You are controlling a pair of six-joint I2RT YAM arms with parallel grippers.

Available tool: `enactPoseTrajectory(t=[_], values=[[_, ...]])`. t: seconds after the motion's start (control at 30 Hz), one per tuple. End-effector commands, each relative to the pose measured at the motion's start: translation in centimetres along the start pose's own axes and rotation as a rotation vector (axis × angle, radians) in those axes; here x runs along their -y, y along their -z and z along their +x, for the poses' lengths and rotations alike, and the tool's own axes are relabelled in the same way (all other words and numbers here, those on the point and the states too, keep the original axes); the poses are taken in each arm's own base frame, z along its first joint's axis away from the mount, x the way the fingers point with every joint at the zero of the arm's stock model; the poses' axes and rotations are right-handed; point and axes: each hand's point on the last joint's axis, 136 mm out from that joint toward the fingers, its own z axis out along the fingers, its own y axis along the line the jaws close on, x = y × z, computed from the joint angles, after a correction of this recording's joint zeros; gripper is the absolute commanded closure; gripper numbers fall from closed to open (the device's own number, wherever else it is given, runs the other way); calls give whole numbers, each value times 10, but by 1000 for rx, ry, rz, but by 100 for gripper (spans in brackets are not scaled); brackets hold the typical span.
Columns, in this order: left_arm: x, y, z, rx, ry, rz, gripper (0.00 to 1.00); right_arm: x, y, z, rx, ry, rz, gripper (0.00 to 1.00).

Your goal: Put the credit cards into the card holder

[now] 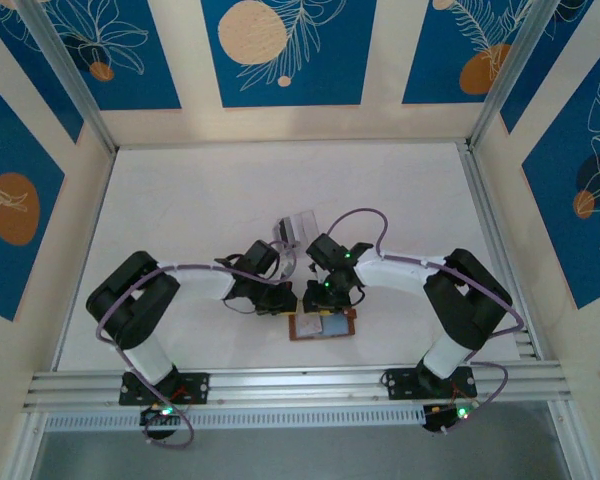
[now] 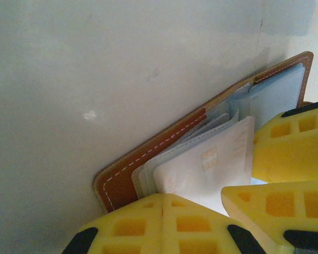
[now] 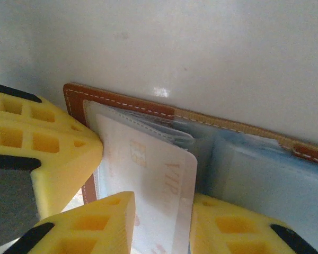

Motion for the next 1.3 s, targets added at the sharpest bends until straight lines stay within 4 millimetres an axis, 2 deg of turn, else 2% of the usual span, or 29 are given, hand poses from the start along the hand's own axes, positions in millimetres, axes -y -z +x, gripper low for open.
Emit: enactPoseTrajectory(t=[0.0,0.2,0.23,0.37,0.53,0.67,0.93,1.13,1.27], values=[[-15,-8,15,-26,32,-52,99,-16,-3,3,9,-39,-54,67],[-17,-8,17,-18,42,-55,99,-23,3,5,44,-62,-62,65],[-16,-8,17,-17,42,-53,99,-21,3,6,41,-66,-48,64],[-17,-5,18,-13,41,-57,98,9,13,8,64,-78,117,55],[-13,-3,19,-14,29,-40,97,14,24,10,66,-61,127,51],[-13,-2,20,-13,25,-41,97,6,19,15,39,-44,87,53],[-14,-2,21,-15,25,-44,96,-4,6,28,-20,-25,68,68],[-14,-3,21,-14,27,-42,96,-2,-1,36,-54,-21,112,68],[-16,-3,21,-14,26,-43,96,-15,-1,39,-54,14,62,68]])
